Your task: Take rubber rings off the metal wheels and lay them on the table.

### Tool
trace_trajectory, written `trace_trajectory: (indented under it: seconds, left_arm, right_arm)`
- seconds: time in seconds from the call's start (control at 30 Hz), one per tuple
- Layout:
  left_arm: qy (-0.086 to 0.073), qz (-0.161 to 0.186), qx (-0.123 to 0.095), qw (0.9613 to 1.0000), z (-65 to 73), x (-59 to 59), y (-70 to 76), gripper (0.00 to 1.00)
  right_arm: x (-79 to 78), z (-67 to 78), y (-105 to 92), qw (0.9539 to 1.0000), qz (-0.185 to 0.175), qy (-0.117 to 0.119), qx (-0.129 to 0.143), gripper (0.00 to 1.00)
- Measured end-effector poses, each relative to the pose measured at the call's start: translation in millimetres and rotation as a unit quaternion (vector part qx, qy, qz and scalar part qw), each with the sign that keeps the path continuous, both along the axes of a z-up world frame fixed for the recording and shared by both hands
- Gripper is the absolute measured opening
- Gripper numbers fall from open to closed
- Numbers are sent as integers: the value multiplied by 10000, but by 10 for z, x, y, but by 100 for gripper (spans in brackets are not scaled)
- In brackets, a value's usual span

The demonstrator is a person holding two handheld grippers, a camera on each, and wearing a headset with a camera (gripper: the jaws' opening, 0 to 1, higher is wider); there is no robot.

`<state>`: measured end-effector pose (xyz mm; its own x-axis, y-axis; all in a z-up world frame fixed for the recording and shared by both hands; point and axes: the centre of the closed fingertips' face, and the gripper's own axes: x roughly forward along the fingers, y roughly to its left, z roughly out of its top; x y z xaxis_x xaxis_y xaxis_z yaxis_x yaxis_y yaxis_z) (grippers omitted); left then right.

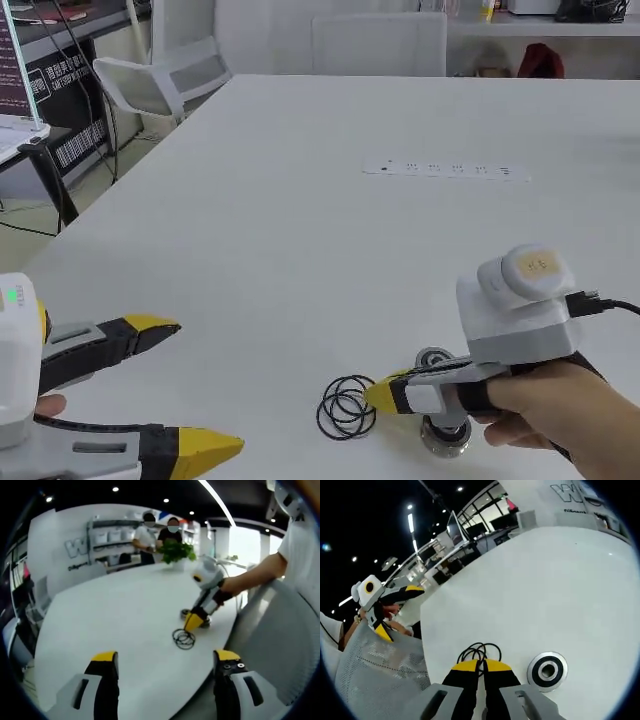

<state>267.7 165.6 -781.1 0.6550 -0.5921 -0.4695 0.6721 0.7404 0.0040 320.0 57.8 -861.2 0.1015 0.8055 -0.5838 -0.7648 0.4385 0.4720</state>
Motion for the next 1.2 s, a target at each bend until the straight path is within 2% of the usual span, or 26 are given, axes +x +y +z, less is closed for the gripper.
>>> trace_trajectory:
  seconds: [0.3,0.53,0.73,0.83,1.2]
  left_arm:
    - [2,24,0,10000,2,7,9,78]
    - [-4,31,11,10000,2,3,7,78]
    - [6,29,24,10000,-1,-4,1,78]
    - [13,24,29,10000,-3,-9,-3,78]
    - [31,92,-43,9999,10,-20,-6,77]
  right_arm:
    - [22,-1,-21,9999,29,-85,-70,3]
    - [48,71,-19,9998,16,-187,-26,3]
    - [56,142,-27,9990,121,-419,-87,4]
    - [36,189,-17,9970,311,-684,-193,4]
    - [-37,412,14,9911,676,-1133,-201,13]
